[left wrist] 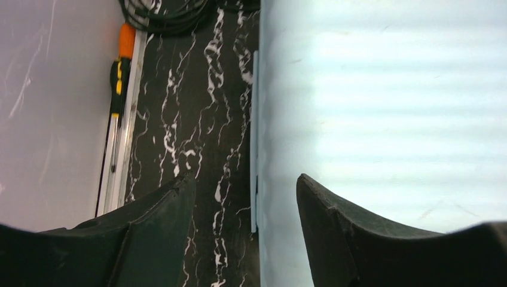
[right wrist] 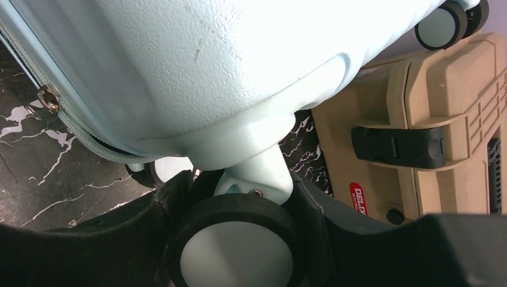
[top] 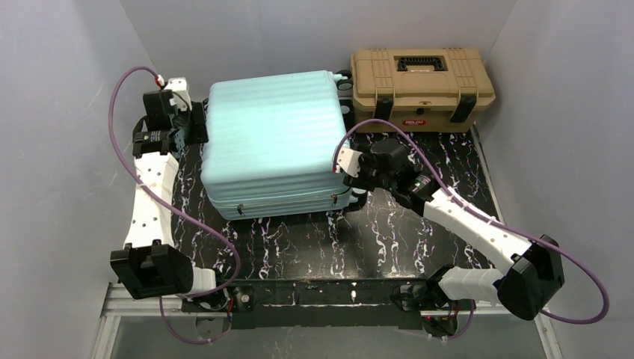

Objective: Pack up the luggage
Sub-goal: Zip the luggage at the center of the board.

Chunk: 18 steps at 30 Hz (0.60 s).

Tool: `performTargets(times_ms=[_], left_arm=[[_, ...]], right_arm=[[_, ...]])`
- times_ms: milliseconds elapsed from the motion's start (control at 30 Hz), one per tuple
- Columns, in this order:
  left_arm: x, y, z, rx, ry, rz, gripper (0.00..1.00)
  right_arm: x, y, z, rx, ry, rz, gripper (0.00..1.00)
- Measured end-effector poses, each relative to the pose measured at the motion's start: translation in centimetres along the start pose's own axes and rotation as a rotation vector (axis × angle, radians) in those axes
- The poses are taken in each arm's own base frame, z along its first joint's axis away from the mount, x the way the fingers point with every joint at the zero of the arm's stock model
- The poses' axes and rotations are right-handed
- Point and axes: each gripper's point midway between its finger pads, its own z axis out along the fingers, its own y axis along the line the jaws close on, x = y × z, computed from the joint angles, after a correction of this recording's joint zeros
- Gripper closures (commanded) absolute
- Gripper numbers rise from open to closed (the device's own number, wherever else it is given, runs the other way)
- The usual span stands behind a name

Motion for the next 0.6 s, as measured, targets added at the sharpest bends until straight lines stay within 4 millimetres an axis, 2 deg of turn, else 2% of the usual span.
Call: performTargets(times_ms=[33,67,200,267,400,500,600], left_arm=[[-0.7,-0.3,-0.4,0.014,-0.019,0.002,0.38],[-1.4,-0.6,-0.7,0.027,-0.036,0.004,0.38],[-3.8,-2.0,-2.1,0.082,-0.102,0.018,0.38],[-4.8,-3.1,-2.8,0.119,-0.132,0.029,0.38],[-5.9,-6.3,-3.8,0.214,-0.176,0.068,0.37],[-6.2,-9.2,-4.3,0.299,-0.2,0.109,0.37],[-6.0,-11.6,-4.7,0.365,-0.211,0.151,0.37]], right_arm=[[0.0,0.0,0.0,-0.003,-0.001,-0.003,0.43],[0.0,0.1,0.0,-0.007,-0.002,-0.004,0.36],[-0.3,0.2,-0.4,-0.037,-0.005,-0.009,0.14],[-1.8,-0.3,-1.3,-0.051,-0.038,0.007,0.06],[-5.6,-3.4,-4.4,0.003,-0.16,0.08,0.02],[-6.5,-4.7,-6.6,0.029,-0.212,0.155,0.02],[-6.1,-4.8,-7.2,0.006,-0.225,0.258,0.03]])
